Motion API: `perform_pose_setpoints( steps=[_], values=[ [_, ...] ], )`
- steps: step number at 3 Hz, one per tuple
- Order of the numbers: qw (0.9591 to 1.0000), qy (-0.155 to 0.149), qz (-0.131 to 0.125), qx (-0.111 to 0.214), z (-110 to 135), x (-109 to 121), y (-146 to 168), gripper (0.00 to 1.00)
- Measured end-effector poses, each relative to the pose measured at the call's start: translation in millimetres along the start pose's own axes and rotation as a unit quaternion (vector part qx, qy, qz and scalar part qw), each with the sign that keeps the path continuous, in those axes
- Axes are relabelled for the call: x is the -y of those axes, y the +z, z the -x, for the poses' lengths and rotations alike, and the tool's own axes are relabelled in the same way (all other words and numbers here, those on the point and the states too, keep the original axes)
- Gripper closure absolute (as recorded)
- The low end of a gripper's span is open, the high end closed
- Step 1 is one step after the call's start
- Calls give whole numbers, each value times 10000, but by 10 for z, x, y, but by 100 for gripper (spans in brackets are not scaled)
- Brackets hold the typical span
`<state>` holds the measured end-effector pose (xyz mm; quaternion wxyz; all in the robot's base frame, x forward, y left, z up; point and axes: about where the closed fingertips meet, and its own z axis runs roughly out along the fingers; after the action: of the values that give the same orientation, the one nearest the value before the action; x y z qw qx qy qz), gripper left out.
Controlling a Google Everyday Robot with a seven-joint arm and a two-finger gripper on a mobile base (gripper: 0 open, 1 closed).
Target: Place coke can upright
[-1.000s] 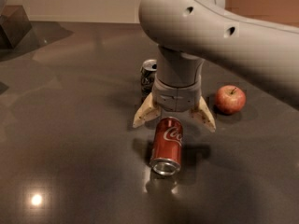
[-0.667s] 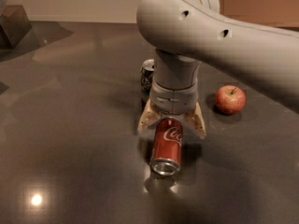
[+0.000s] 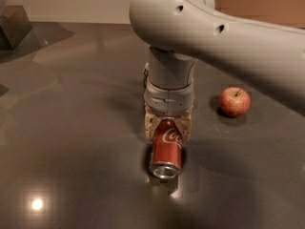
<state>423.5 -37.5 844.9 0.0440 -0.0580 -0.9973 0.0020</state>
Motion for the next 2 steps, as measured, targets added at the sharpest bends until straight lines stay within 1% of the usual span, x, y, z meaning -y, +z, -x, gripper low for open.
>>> perform_pose_setpoints(
  steps=[1, 2],
  values=[
    [9982, -497, 64, 317, -55, -146, -231, 87],
    [9879, -1294, 269, 813, -73, -267, -516, 100]
  ],
)
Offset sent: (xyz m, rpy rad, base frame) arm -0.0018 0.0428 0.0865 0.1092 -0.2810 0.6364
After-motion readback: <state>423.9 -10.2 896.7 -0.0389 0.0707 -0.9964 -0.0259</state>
